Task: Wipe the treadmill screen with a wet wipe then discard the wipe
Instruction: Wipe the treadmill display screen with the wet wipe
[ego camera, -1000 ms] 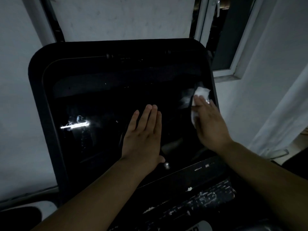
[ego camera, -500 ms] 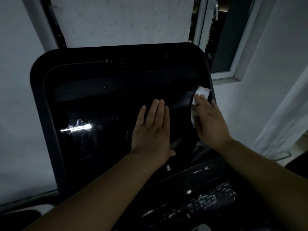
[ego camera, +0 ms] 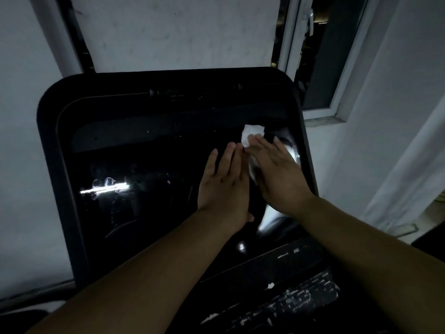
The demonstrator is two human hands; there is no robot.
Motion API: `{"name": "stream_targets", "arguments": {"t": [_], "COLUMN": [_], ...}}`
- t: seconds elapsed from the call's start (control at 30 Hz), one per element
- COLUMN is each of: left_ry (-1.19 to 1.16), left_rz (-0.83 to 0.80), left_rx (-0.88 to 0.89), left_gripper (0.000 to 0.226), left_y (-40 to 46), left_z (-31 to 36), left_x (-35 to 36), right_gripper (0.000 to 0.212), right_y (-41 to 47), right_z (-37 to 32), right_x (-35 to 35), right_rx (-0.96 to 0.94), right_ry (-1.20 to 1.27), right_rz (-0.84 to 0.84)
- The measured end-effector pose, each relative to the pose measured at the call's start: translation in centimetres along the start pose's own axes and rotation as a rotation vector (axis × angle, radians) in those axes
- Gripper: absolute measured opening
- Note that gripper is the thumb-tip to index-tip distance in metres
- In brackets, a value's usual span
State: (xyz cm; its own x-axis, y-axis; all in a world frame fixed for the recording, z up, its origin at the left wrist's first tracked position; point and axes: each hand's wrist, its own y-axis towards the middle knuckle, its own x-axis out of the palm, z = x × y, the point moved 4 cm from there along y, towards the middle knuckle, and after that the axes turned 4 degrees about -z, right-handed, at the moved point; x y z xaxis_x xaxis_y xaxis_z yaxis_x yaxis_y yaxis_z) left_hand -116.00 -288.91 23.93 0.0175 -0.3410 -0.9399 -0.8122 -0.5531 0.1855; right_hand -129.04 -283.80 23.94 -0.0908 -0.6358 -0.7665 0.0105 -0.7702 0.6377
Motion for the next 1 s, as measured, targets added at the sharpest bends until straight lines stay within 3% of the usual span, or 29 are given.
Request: {"name": "stream_targets", "arguments": {"t": [0.07, 0.27, 0.5, 0.67, 1.0], "left_ry": [-0.002, -0.031, -0.019, -0.023, -0.013], "left_rz": [-0.004, -0.001, 0.003, -0.002, 0.003], "left_rx": [0.002, 0.002, -0.004, -0.002, -0.003], "left_gripper": [0.137, 0.139, 0.136, 0.139, 0.138], "left_y": [0.0, 0.2, 0.0, 0.2, 0.0], "left_z": [-0.1, 0.0, -0.1, -0.1, 0.0], "left_x": [0.0, 0.0, 0.0, 0.1, 0.0], "right_gripper": [0.054, 0.052, 0.047, 0.049, 0.046], "right_y": [0.2, -0.7, -0.6, -2.1, -10.3], "right_z": [1.1, 7.0, 1.3, 6.7, 4.2], "right_x": [-0.1, -1.8, 0.2, -1.2, -0.2], "right_rx": [0.003, 0.268, 0.009, 0.181, 0.119], "right_ry": [-0.011, -0.003, -0.04, -0.087, -0.058], "right_rz": [-0.021, -0.058, -0.039, -0.07, -0.136]}}
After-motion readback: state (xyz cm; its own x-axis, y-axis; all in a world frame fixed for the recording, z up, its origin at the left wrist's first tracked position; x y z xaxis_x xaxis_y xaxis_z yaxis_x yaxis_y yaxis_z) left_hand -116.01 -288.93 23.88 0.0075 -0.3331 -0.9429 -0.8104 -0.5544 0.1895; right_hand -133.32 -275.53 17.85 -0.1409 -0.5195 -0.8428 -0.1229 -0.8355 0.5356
